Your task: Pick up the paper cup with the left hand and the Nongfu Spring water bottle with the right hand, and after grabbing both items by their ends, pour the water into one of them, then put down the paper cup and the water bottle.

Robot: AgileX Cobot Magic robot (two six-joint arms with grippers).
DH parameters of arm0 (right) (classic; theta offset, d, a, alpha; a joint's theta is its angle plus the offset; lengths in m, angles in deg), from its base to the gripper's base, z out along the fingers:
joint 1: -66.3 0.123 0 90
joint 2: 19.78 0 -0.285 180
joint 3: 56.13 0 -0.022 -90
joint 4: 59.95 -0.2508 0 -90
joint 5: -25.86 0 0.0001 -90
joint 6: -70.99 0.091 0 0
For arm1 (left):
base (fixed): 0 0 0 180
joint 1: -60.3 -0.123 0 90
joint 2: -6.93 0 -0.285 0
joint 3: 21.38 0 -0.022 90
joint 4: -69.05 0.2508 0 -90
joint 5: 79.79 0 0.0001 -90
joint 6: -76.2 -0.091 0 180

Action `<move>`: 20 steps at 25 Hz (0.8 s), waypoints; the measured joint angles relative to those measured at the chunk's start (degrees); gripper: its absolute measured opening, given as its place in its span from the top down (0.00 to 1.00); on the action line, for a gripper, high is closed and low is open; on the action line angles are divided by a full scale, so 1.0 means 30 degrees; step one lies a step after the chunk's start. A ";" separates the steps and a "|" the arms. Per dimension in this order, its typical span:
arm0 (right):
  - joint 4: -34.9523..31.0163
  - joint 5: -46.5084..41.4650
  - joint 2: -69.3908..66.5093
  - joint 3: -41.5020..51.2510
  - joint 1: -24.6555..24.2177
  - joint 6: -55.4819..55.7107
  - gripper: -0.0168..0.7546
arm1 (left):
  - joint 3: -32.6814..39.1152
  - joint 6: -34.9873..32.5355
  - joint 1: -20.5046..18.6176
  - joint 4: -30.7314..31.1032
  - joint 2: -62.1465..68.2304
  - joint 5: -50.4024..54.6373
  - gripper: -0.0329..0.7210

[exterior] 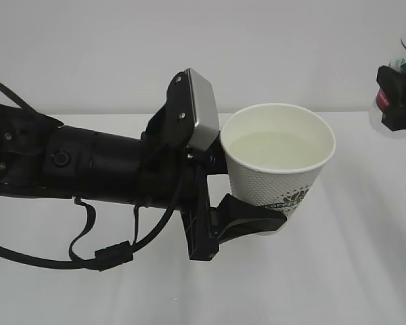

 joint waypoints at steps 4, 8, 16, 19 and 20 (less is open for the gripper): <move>-0.0123 0.0802 -0.1313 0.0046 0.0000 0.0000 0.33 | 0.0000 0.0000 0.0000 0.0000 0.0000 0.0000 0.24; -0.0391 0.2257 -0.2736 0.0046 0.0000 0.0000 0.33 | 0.0000 0.0000 0.0000 0.0000 0.0000 0.0000 0.24; -0.1034 0.3849 -0.4665 0.0046 0.0000 0.0000 0.33 | 0.0000 0.0000 0.0000 0.0000 0.0000 0.0000 0.24; -0.1080 0.4249 -0.5282 0.0046 0.0000 0.0000 0.33 | 0.0000 0.0000 0.0000 0.0000 0.0000 0.0000 0.24; -0.1124 0.4371 -0.5414 0.0046 0.0000 0.0000 0.34 | 0.0000 0.0000 0.0000 0.0000 0.0000 0.0000 0.24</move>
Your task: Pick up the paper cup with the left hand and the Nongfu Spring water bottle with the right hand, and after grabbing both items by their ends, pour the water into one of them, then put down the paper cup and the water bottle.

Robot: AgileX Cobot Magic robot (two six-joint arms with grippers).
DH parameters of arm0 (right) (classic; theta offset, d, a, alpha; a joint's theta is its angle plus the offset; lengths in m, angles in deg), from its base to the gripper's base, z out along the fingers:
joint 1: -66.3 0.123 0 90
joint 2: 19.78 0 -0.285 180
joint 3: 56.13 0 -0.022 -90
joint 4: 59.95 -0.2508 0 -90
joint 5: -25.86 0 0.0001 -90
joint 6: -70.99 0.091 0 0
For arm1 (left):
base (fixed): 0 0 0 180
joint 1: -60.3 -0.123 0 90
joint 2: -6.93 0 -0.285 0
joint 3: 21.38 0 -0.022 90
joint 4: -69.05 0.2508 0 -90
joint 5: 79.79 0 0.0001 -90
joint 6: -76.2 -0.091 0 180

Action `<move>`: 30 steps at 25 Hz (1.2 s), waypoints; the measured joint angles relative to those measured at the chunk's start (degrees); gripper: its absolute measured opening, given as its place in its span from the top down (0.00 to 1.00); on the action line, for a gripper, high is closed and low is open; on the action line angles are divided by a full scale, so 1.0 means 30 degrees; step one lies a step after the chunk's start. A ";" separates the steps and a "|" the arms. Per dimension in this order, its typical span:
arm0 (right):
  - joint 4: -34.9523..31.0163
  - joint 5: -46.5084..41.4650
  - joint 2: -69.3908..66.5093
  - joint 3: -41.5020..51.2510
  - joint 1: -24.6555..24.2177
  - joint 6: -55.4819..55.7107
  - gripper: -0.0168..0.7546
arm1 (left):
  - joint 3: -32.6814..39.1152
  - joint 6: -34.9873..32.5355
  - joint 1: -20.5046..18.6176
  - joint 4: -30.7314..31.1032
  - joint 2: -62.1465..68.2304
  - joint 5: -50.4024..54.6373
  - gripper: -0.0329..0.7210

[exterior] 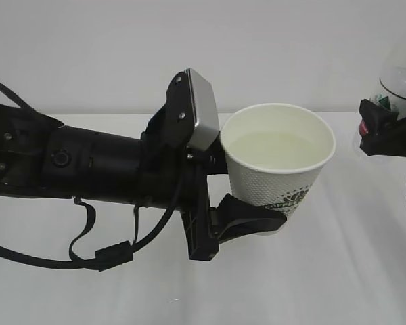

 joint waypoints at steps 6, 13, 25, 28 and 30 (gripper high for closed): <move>-0.0476 0.0162 -0.0930 0.0000 0.0000 0.0000 0.34 | 0.0000 0.0000 0.0000 0.0000 0.0000 0.0000 0.24; -0.0551 0.0627 -0.1568 -0.0073 0.0000 -0.0040 0.34 | 0.0000 0.0000 0.0000 0.0000 0.0000 0.0000 0.24; -0.0551 0.0656 -0.1955 -0.0073 0.0000 -0.0040 0.34 | 0.0000 0.0000 0.0000 -0.1382 0.0000 0.0060 0.24; -0.0551 0.0656 -0.1955 -0.0073 0.0000 -0.0040 0.34 | 0.0000 0.0000 0.0000 -0.1519 0.0000 0.0254 0.24; -0.0551 0.0656 -0.1955 -0.0073 0.0000 -0.0040 0.34 | 0.0000 0.0000 0.0000 -0.1519 0.0000 0.0554 0.24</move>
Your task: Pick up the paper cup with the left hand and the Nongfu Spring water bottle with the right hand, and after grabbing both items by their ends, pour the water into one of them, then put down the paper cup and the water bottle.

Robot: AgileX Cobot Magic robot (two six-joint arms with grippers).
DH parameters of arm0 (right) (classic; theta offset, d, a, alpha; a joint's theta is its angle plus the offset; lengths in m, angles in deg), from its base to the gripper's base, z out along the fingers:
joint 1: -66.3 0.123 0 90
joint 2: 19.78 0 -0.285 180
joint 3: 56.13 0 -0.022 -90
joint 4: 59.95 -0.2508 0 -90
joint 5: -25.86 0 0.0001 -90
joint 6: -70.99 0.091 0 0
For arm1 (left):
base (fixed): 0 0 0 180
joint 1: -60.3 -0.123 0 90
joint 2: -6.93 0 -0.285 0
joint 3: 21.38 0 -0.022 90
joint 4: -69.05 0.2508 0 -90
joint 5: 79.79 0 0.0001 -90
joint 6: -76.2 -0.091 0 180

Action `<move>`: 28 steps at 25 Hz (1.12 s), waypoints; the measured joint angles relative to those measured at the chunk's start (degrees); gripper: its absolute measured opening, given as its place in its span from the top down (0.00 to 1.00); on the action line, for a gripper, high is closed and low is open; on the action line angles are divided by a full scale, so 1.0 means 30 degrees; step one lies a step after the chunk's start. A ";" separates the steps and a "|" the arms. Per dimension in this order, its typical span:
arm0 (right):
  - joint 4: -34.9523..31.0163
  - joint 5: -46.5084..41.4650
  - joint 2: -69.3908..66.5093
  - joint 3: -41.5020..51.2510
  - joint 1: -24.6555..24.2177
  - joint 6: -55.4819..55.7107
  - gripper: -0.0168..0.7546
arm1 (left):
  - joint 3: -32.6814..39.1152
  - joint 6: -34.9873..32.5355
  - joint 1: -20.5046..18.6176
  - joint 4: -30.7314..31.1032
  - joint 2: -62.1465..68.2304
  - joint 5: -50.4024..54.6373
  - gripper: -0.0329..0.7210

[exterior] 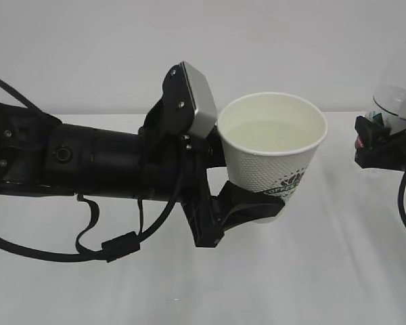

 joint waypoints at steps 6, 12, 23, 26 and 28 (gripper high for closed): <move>0.0000 0.0000 0.0000 0.0000 0.0000 -0.0042 0.34 | 0.0000 -0.1150 0.0000 -0.0889 0.0000 0.0817 0.24; 0.0000 0.0044 0.0000 0.0000 0.0000 -0.0042 0.34 | 0.0000 -0.2986 -0.0381 -0.3545 0.0000 0.0866 0.24; 0.0000 0.0044 0.0000 0.0000 0.0000 -0.0042 0.34 | 0.0000 -0.5314 -0.2302 -0.7090 0.0000 0.0952 0.24; 0.0000 0.0044 0.0000 0.0000 0.0000 -0.0042 0.34 | 0.0000 -0.6664 -0.2497 -0.8652 0.0000 0.1001 0.24; 0.0000 0.0044 0.0000 0.0000 0.0000 -0.0042 0.34 | 0.0000 -0.7765 -0.2542 -0.9967 0.0035 0.1031 0.24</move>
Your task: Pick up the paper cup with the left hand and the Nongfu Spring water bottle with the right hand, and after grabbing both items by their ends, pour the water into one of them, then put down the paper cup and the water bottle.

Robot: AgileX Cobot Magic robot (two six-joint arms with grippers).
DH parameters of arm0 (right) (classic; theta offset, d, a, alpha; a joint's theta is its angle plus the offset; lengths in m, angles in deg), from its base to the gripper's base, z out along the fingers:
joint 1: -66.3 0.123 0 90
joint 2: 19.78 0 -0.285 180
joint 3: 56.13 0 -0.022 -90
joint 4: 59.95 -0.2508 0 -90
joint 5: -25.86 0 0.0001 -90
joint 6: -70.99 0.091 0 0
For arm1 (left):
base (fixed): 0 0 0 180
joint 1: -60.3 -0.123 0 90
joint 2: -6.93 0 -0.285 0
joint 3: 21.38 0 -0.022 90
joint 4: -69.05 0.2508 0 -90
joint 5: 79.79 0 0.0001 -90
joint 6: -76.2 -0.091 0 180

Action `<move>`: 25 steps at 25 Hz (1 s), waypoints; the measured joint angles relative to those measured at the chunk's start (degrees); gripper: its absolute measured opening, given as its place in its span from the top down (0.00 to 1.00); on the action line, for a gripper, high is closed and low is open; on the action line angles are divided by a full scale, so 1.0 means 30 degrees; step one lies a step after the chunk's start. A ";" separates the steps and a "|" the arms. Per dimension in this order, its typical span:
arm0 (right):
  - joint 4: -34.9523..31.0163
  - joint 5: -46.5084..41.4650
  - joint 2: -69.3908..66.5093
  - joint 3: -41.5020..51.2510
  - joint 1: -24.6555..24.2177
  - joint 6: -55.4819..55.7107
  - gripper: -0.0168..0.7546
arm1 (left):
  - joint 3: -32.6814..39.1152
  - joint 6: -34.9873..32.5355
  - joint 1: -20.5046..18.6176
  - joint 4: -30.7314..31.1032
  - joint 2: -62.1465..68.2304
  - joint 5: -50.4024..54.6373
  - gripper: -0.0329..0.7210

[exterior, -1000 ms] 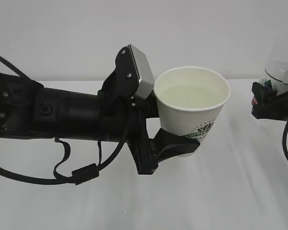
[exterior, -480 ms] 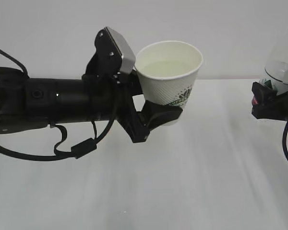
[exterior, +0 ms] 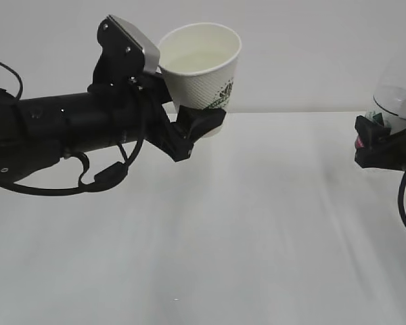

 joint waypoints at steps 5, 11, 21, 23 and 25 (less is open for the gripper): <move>0.0000 0.0000 0.0000 0.0000 0.0000 0.0000 0.34 | 0.0000 -0.2525 0.0000 -0.3087 0.0331 0.0000 0.24; 0.0000 0.0009 0.0000 0.0000 0.0000 0.0000 0.34 | 0.0000 -0.4113 -0.0041 -0.6075 0.1407 -0.0035 0.24; 0.0000 0.0009 0.0000 0.0000 0.0000 0.0000 0.34 | 0.0000 -0.4462 -0.1820 -0.7195 0.1997 -0.0619 0.24; 0.0000 0.0009 0.0000 0.0000 0.0000 0.0000 0.34 | 0.0000 -0.4462 -0.2300 -0.7310 0.1997 -0.0654 0.24; 0.0000 0.0009 0.0000 0.0000 0.0000 0.0000 0.34 | 0.0000 -0.4462 -0.2803 -0.7429 0.1997 -0.0654 0.24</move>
